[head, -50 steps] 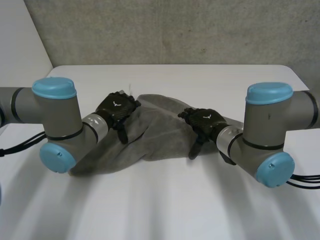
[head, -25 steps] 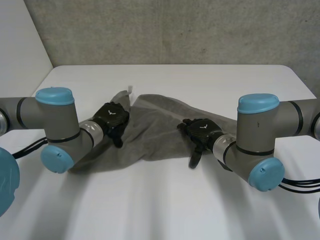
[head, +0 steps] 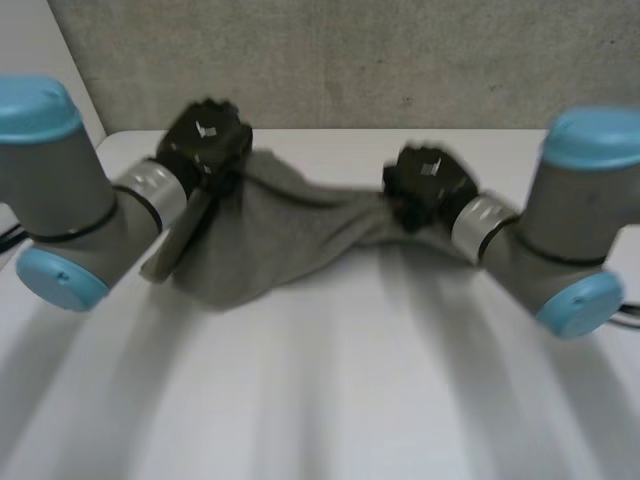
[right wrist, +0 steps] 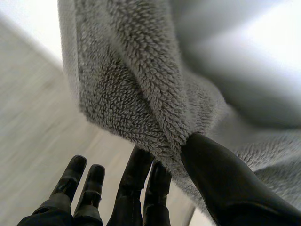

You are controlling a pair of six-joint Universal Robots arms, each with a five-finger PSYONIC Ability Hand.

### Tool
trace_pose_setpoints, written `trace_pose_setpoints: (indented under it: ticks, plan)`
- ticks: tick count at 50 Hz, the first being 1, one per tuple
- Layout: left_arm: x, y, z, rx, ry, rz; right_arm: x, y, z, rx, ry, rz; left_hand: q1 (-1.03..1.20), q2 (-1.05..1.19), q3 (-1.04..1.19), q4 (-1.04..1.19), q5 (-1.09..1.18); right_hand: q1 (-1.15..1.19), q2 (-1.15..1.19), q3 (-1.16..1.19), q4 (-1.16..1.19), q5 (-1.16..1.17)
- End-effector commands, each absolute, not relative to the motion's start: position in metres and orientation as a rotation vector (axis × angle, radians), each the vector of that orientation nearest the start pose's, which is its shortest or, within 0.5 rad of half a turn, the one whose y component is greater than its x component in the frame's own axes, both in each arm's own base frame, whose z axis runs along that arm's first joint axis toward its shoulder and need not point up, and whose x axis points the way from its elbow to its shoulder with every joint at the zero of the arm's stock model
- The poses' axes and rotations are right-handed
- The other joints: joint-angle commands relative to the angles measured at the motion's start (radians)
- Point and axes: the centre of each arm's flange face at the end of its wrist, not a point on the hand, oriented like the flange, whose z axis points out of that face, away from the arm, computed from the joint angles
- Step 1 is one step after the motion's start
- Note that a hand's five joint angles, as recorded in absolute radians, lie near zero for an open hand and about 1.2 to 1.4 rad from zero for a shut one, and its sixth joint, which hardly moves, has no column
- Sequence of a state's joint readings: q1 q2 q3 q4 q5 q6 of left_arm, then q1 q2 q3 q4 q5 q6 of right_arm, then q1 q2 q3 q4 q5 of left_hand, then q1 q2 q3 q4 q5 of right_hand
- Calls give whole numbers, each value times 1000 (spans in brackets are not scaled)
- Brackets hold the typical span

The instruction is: Fold the towel.

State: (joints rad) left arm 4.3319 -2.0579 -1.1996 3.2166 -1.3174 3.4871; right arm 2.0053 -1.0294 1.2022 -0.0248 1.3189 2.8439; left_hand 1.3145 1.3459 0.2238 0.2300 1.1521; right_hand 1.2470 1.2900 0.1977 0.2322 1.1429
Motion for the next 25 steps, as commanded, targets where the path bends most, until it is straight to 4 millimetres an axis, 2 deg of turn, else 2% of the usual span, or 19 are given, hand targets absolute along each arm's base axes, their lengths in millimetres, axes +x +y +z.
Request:
trace_pose_setpoints:
  ticks: [1,2,3,5,8,9,10,11,12,13,14,15,16,17,18,19,20,21,25]
  plan:
    - [-290,-307,321,935,2088,-2617,295,-305,324,-888,1653,-2225,82,50,-49,-55,70,149,106,-23,-58,79]
    - [-290,-307,321,934,2088,-2618,292,-302,341,-864,1587,-2293,82,50,-49,-55,70,149,106,-23,-58,79]
    - [-288,-301,331,904,2090,-2666,292,-302,341,-864,1587,-2294,82,50,-49,-55,70,149,106,-23,-58,79]
    - [-286,-295,336,881,2105,-2691,290,-297,358,-864,1498,-2349,82,50,-49,-55,70,149,106,-23,-58,79]
    - [-281,-287,336,848,2129,-2718,291,-292,361,-883,1476,-2348,82,50,-49,-55,70,149,106,-23,-58,79]
    - [-278,-285,330,836,2146,-2713,294,-289,359,-918,1472,-2319,82,50,-49,-55,70,149,106,-23,-58,79]
    - [-277,-283,320,838,2171,-2692,296,-285,351,-978,1481,-2259,82,50,-49,-55,70,149,106,-23,-58,79]
    - [-277,-283,320,838,2171,-2692,296,-285,351,-978,1482,-2258,82,50,-49,-55,70,149,106,-23,-58,79]
    - [-276,-280,305,848,2218,-2648,301,-276,336,-1067,1500,-2149,82,50,-49,-55,70,149,106,-23,-58,79]
    - [-276,-280,305,848,2219,-2647,303,-269,318,-1153,1534,-2028,82,50,-49,-55,70,149,106,-23,-58,79]
    - [-274,-276,287,863,2280,-2585,303,-269,318,-1153,1534,-2026,-11,-42,-49,-55,-23,149,106,-23,-58,79]
    - [-272,-271,273,876,2342,-2527,305,-260,294,-1254,1568,-1894,-265,-296,-49,-55,-277,149,106,-23,-58,79]
    - [-272,-271,273,876,2342,-2526,307,-250,268,-1369,1600,-1752,-267,-299,-49,-55,-279,69,26,-23,-58,-2]
    - [-271,-265,255,901,2423,-2447,307,-250,268,-1370,1600,-1751,-671,-703,-49,-55,-683,68,25,-23,-58,-2]
    - [-268,-257,237,936,2507,-2361,306,-241,246,-1486,1628,-1629,-946,-977,-49,-55,-958,-423,-466,-23,-58,-494]
    - [-268,-257,237,936,2507,-2361,304,-233,229,-1599,1664,-1516,-948,-980,-49,-55,-960,-1024,-1067,-23,-58,-1094]
    - [-266,-249,221,986,2578,-2273,303,-233,229,-1600,1664,-1515,-1047,-1079,-49,-55,-1059,-1030,-1073,-23,-58,-1100]
    - [-262,-242,204,1039,2641,-2171,296,-232,221,-1692,1702,-1448,-1118,-1149,-49,-55,-1130,-1245,-1288,-23,-58,-1143]
    - [-253,-236,186,1132,2674,-2031,291,-232,221,-1733,1759,-1370,-1133,-1165,-49,-55,-1145,-1247,-1290,-23,-58,-1143]
